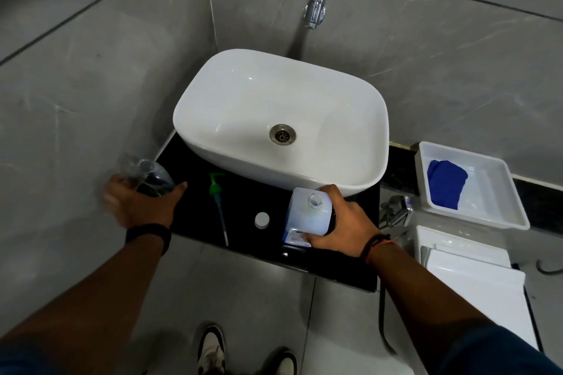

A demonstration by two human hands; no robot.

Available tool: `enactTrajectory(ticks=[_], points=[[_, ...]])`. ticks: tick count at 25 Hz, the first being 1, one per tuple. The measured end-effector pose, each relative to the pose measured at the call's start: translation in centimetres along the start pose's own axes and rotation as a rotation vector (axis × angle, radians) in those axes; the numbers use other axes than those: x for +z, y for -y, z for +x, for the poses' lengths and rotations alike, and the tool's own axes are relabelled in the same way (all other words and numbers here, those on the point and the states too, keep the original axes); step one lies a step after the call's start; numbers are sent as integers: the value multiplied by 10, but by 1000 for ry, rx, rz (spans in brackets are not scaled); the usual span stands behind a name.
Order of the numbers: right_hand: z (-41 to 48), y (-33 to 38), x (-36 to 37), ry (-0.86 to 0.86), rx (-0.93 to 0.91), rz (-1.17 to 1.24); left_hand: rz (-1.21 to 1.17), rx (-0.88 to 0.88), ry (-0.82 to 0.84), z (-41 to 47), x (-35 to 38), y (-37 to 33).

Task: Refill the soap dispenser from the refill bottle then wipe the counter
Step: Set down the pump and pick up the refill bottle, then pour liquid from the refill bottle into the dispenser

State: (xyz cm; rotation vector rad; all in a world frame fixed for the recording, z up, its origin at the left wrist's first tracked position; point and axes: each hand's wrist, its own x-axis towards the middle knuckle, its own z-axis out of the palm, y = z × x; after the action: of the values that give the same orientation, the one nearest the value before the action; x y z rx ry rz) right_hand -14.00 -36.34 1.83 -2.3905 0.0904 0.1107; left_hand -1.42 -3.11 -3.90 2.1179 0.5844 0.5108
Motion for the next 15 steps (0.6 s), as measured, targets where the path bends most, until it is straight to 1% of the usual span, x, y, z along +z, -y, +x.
enactTrajectory(ticks=[3,6,9,11,13,15], points=[[1,1,-1,9,7,-4,-39,57,154,15,6,8],[2,3,-2,18,8,0,-93,-8,270,26,10,13],[3,6,-3,19,2,20,-138,-20,248,27,10,9],[2,11,-1,-9,-18,14,-182,17,230,25,5,-3],[0,21,0,-41,-39,-1,-228,87,208,25,-1,-24],[-2,36,-3,-76,-45,44,-246,209,171,25,-11,-55]])
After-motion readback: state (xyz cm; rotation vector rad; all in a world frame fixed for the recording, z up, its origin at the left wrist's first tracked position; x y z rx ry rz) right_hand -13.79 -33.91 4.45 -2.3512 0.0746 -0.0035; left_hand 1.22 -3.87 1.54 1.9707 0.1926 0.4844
